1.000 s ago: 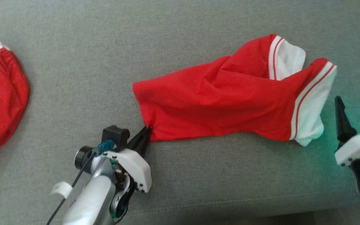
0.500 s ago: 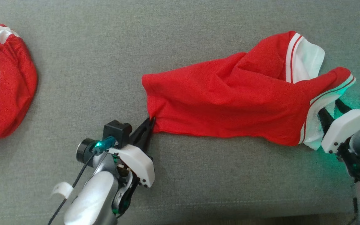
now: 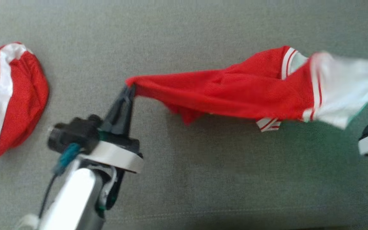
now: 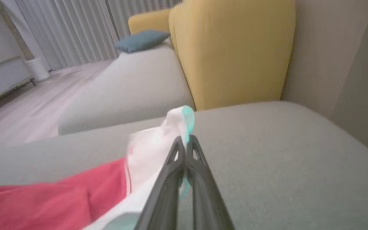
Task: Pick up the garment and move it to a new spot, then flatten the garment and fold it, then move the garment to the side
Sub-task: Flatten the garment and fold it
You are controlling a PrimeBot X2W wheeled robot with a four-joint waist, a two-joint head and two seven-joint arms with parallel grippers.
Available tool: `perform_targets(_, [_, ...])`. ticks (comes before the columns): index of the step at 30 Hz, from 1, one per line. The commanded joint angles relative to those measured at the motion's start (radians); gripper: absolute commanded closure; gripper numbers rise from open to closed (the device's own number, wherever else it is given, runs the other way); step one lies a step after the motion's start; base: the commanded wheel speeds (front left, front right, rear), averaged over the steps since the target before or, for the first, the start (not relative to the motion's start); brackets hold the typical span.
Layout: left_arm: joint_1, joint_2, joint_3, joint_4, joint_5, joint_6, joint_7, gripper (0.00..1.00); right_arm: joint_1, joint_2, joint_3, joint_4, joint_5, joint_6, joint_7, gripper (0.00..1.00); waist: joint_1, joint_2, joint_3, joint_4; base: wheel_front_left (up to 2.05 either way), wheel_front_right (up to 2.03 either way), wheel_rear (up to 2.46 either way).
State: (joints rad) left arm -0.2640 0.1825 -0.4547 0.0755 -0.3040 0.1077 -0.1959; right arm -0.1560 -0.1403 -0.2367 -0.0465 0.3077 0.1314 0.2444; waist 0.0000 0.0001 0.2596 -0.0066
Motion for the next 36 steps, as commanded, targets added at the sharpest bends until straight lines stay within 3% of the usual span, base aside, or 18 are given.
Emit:
perform_targets(1, [-0.014, 0.033, 0.057, -0.087, 0.013, 0.014, -0.016, 1.0, -0.01, -0.013, 0.009, -0.101, -0.002, -0.001, -0.018, 1.0, 0.0, -0.0001, -0.031, -0.008, 0.0, 0.0, 0.0])
perform_targets(7, [-0.07, 0.093, 0.113, -0.33, 0.062, 0.035, -0.033, 1.0, -0.063, -0.043, -0.003, -0.348, -0.011, -0.001, -0.04, 1.0, 0.0, -0.0001, -0.091, -0.012, 0.0, 0.0, 0.0])
perform_targets(12, [-0.199, 0.143, 0.162, -0.484, 0.102, 0.034, 0.011, 1.0, -0.213, -0.107, -0.034, -0.511, -0.032, -0.001, -0.022, 1.0, 0.0, -0.0001, -0.141, -0.011, 0.0, 0.0, 0.0])
perform_targets(18, [-0.355, 0.176, 0.182, -0.526, 0.094, 0.0, 0.113, 1.0, -0.422, -0.172, -0.041, -0.552, -0.007, -0.001, 0.031, 1.0, 0.0, -0.0001, -0.178, -0.018, 0.0, 0.0, 0.0])
perform_targets(26, [-0.484, 0.147, 0.172, -0.338, 0.004, -0.054, 0.165, 1.0, -0.573, -0.197, 0.058, -0.302, 0.088, -0.001, 0.041, 1.0, 0.0, -0.0001, -0.158, -0.022, 0.0, 0.0, 0.0])
perform_targets(32, [-0.669, 0.085, 0.183, 0.008, -0.065, -0.113, 0.085, 1.0, -0.78, -0.209, 0.222, 0.026, 0.132, -0.001, -0.082, 1.0, 0.0, -0.0001, -0.115, -0.02, 0.0, 0.0, 0.0])
perform_targets(36, [-0.812, 0.059, 0.197, 0.272, -0.074, -0.144, -0.004, 1.0, -0.951, -0.18, 0.32, 0.25, 0.141, -0.001, -0.21, 1.0, 0.0, -0.0001, -0.106, -0.025, 0.0, 0.0, 0.0])
